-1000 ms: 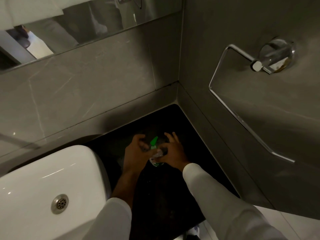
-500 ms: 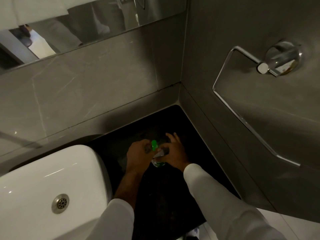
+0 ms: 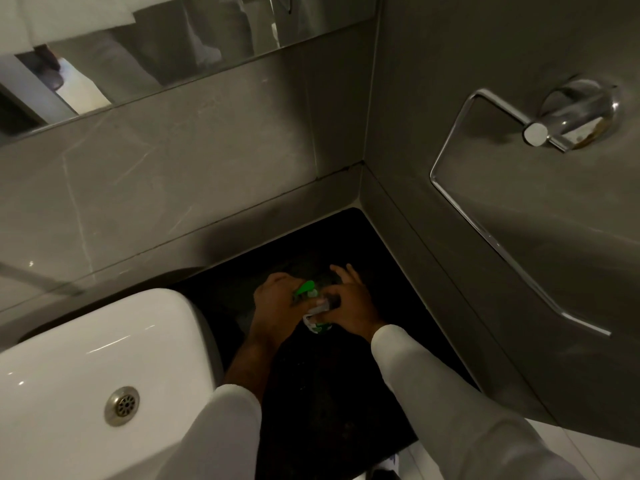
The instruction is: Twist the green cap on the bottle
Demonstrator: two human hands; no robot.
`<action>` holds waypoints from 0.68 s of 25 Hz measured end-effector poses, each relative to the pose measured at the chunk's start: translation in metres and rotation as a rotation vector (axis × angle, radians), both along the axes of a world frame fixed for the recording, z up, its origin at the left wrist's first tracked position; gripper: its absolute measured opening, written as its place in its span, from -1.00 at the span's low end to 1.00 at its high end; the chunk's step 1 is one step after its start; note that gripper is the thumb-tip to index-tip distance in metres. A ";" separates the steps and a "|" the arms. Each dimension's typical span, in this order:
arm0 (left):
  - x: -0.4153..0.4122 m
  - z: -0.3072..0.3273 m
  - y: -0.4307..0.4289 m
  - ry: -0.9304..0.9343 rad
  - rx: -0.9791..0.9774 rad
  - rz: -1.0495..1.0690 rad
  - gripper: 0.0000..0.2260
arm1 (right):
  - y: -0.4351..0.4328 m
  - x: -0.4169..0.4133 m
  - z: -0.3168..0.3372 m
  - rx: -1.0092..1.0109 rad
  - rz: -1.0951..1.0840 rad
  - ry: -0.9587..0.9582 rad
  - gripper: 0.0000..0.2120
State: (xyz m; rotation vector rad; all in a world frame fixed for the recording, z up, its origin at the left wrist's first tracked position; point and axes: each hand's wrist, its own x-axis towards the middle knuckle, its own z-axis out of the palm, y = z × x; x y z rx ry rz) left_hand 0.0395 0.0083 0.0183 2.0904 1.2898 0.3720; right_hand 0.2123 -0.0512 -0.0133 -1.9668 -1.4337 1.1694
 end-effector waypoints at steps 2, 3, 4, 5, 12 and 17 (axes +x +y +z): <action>-0.005 -0.003 0.004 -0.029 0.019 -0.058 -0.63 | 0.000 0.000 0.003 0.005 0.029 0.003 -0.60; -0.005 -0.003 0.006 -0.029 0.022 -0.081 -0.63 | 0.000 0.000 0.005 0.005 0.037 0.001 -0.59; -0.004 -0.001 0.008 -0.011 0.026 -0.100 -0.64 | 0.000 0.000 0.005 0.006 0.040 -0.002 -0.58; -0.004 0.002 0.010 0.018 0.042 -0.120 -0.64 | 0.000 0.000 0.005 0.009 0.042 -0.004 -0.58; -0.005 0.051 0.016 0.256 0.147 -0.138 -0.65 | -0.005 0.000 0.004 0.016 0.000 0.025 -0.55; 0.019 0.080 0.031 0.448 -0.084 -0.277 -0.83 | -0.005 0.000 0.009 0.008 0.033 -0.004 -0.56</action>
